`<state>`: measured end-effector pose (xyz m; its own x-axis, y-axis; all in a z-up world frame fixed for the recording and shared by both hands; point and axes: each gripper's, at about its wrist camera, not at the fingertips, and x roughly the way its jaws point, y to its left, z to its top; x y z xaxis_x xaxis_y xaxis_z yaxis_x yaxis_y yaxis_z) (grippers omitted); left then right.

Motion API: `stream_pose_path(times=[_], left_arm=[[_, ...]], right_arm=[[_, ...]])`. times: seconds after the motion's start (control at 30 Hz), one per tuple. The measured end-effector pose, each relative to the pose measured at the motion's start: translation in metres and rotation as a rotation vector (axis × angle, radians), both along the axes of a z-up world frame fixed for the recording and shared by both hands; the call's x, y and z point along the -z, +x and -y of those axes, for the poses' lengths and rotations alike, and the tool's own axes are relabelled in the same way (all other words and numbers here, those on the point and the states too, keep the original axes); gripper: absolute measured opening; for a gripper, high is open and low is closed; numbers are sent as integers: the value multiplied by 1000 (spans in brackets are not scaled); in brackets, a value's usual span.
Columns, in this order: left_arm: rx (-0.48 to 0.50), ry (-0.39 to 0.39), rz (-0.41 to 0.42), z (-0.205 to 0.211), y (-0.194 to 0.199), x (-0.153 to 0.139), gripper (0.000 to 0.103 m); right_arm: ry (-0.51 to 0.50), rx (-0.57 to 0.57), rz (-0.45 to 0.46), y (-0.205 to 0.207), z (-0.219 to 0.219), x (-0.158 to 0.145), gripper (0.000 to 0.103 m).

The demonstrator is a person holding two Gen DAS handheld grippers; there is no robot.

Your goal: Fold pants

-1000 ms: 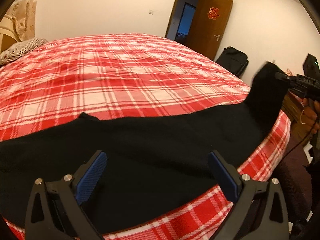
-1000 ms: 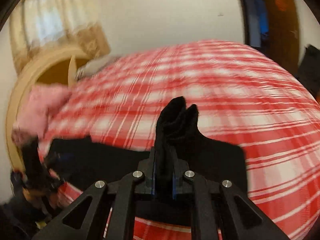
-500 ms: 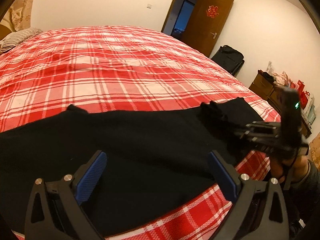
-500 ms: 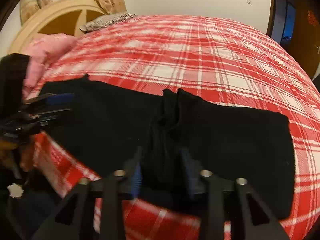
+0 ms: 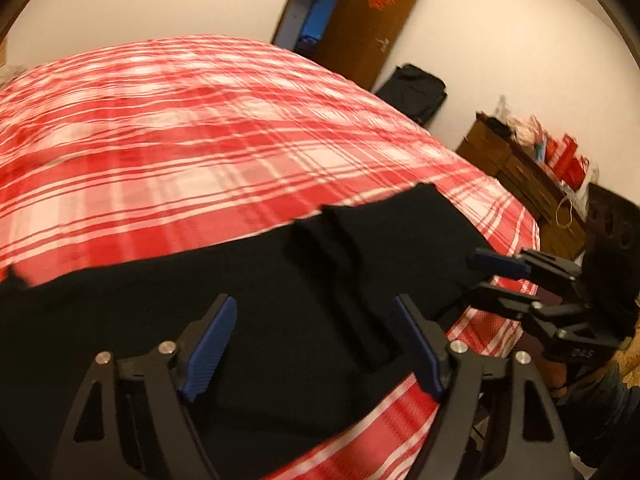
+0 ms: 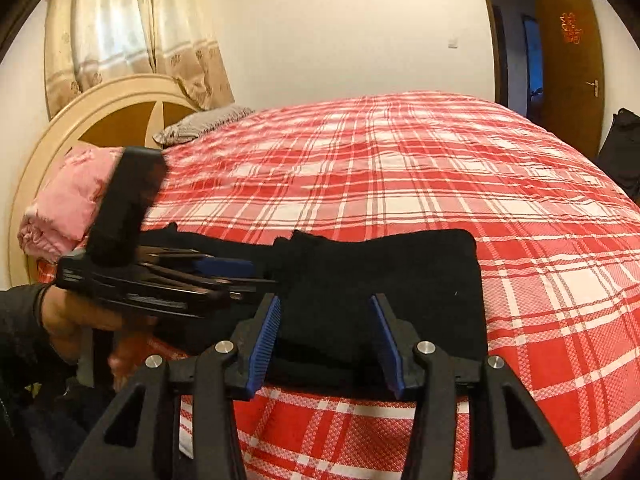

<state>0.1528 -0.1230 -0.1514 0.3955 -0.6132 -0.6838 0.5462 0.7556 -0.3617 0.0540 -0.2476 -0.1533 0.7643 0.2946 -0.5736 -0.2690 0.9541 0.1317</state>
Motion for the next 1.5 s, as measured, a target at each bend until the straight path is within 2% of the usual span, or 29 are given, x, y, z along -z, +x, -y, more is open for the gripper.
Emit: stream_pose_path(times=[0.2,0.23,0.33,0.4,0.47,0.6,0.77,0.87,1.03,1.17,1.33,1.5], left_arm=[[36,34,-69,41,18,14,63],[42,38,-73,46,19,15,62],[34,65,-49,55,19,16,49],[48,65,-31,57,18,12,12],[56,60,-27,53,16,6,11],[51,2,-11,37,14,-15,10],[9,-48,-4,3,8,-44,10],[-26,-61,-23,-14,9,-46,10],[-95,-51,-59,-48,13,-32,10],[-144,-45,-107,-69,15,-11,10],[-181,-24,-156,-81,20,17,10],[-187,-14,-133,-81,15,20,12]], right_arm=[[6,33,43,-6,4,2,54],[9,40,50,-8,6,2,54],[22,66,78,-10,11,-1,55],[38,88,99,-13,15,-3,55],[57,105,115,-14,20,-5,55],[77,112,125,-16,24,-7,57],[69,86,120,-14,17,-4,58],[61,62,122,-15,12,-2,58],[48,-31,114,-17,-4,2,58],[12,-161,59,-18,-27,13,59],[-75,-124,-118,5,-35,42,59],[-121,-123,-197,5,-37,39,59]])
